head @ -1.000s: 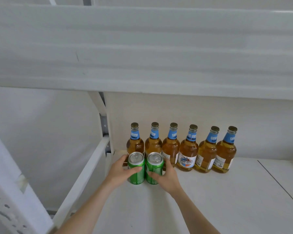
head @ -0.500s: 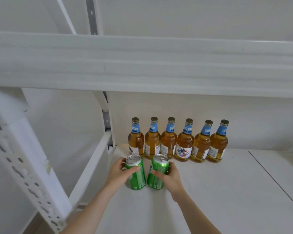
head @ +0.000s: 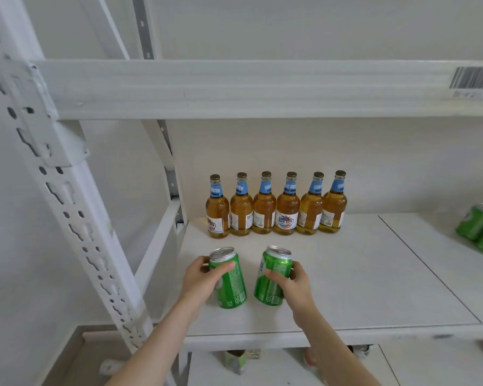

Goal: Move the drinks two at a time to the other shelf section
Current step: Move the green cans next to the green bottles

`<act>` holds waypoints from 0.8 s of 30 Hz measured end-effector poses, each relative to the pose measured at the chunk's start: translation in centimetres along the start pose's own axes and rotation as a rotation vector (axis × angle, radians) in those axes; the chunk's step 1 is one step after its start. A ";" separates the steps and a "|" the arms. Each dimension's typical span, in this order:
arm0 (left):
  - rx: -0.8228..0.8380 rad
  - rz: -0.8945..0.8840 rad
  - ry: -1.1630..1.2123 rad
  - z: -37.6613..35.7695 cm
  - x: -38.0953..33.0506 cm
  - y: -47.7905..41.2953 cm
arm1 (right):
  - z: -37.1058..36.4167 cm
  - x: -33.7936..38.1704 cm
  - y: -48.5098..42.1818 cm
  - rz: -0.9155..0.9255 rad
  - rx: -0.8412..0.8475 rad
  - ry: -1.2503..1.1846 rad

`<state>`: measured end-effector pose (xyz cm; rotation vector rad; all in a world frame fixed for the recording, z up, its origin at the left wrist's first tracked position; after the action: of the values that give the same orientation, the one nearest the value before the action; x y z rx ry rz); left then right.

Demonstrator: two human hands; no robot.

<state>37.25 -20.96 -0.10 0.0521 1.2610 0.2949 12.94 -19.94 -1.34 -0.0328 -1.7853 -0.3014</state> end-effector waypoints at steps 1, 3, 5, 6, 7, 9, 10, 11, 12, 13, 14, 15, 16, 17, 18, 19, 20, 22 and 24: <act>0.006 0.002 -0.002 -0.3 -0.1 0.6 | 0.6 0.1 0.6 0.004 -0.010 0.002; 0.019 0.006 0.000 -1.0 -0.3 1.7 | 1.9 0.2 1.7 0.010 -0.026 0.001; 0.035 0.002 0.000 -2.0 -0.8 2.8 | 3.3 0.3 2.6 0.016 -0.038 -0.002; 0.041 -0.006 0.000 -2.5 -1.1 3.4 | 3.9 0.5 3.0 0.021 -0.041 0.000; 0.045 -0.013 0.001 -3.1 -1.4 3.9 | 4.6 0.6 3.4 0.026 -0.042 0.004; 0.048 -0.016 0.007 -4.2 -1.8 5.0 | 6.0 1.0 3.8 0.036 -0.043 0.017; 0.045 -0.016 0.010 -4.8 -2.0 5.5 | 6.7 1.3 4.0 0.042 -0.042 0.022; 0.041 -0.014 0.010 -5.5 -2.3 6.0 | 7.5 1.6 4.2 0.049 -0.041 0.027; 0.040 -0.013 0.007 -6.2 -2.5 6.5 | 8.3 2.0 4.3 0.057 -0.041 0.032; 0.041 -0.014 0.005 -7.0 -2.8 6.9 | 9.2 2.4 4.5 0.064 -0.040 0.038; 0.042 -0.016 0.004 -7.8 -3.1 7.4 | 10.1 2.8 4.6 0.069 -0.040 0.043; 0.042 -0.017 0.004 -8.7 -3.3 7.8 | 11.1 3.3 4.7 0.074 -0.038 0.048; 0.043 -0.019 0.008 -9.6 -3.7 8.3 | 12.1 3.7 4.8 0.079 -0.036 0.053; 0.044 -0.022 0.013 -10.6 -3.9 8.8 | 13.2 4.1 4.9 0.085 -0.033 0.061; 0.046 -0.024 0.016 -11.7 -4.2 9.3 | 14.4 4.5 4.9 0.090 -0.032 0.072; 0.049 -0.024 0.013 -12.8 -4.5 9.9 | 15.7 4.9 5.0 0.093 -0.031 0.082; 0.050 -0.025 0.008 -14.0 -4.8 10.4 | 17.0 5.2 5.1 0.094 -0.032 0.091; 0.049 -0.029 0.004 -16.2 -5.4 11.6 | 19.6 5.8 5.3 0.100 -0.036 0.097; 0.053 -0.024 0.002 -18.5 -5.9 12.5 | 22.1 6.5 5.6 0.100 -0.044 0.097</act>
<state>15.81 -12.63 2.19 0.0820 1.2709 0.2405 -8.65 -10.59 1.40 -0.1362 -1.6747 -0.2652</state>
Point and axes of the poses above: each hand's wrist, its own y-axis away from the middle knuckle, its own z-axis out of the back of the hand, x = y × z, the point moved 10 cm from there along -y, towards the middle knuckle, and after that the axes turned 9 degrees about -y, right-handed, at the moved point
